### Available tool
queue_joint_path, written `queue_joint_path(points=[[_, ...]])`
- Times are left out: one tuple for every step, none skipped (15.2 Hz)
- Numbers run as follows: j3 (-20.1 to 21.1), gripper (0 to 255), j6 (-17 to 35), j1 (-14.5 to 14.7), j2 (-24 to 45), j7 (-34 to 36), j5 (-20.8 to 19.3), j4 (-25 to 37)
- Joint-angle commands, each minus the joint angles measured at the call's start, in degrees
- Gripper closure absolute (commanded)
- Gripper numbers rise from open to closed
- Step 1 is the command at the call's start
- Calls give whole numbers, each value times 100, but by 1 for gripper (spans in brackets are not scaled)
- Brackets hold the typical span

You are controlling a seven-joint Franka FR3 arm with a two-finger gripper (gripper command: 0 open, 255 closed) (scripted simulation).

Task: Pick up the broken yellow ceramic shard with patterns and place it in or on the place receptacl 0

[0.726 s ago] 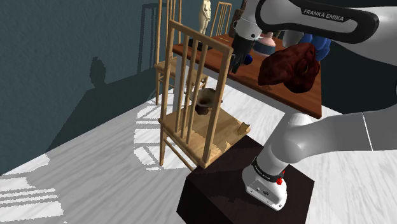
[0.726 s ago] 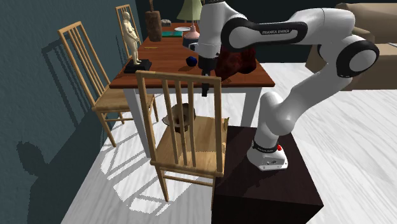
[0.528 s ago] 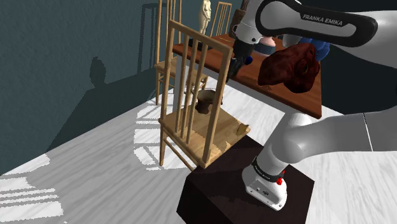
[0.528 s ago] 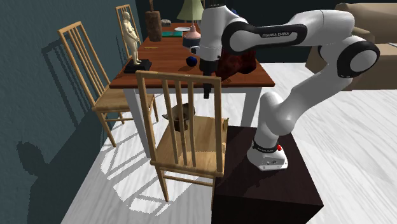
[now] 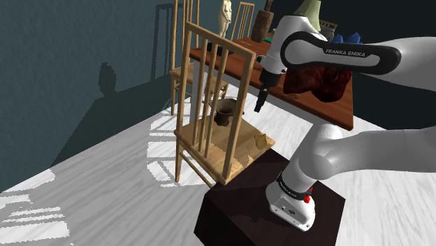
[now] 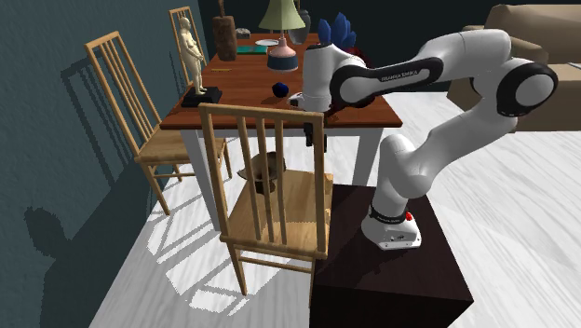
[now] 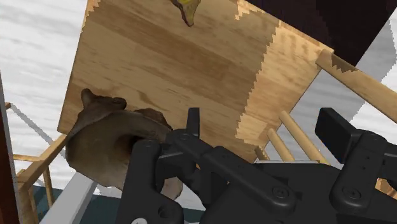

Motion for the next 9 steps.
queue_joint_path(points=[[-242, 0, 106, -19, -125, -480, -222, -335], [-364, 0, 168, -34, -156, -704, -338, -481], [-489, 0, 234, -55, -177, -930, -460, -620], [-618, 0, 304, -80, -188, -1157, -591, -753], [-751, 0, 381, -112, -187, -1387, -728, -879], [-890, 0, 463, -148, -173, -1618, -873, -998], [-1031, 0, 554, -189, -143, -1851, -1023, -1110], [-1178, 0, 652, -231, -100, -2083, -1183, -1213], [-1330, 0, 760, -276, -39, -2316, -1349, -1309]])
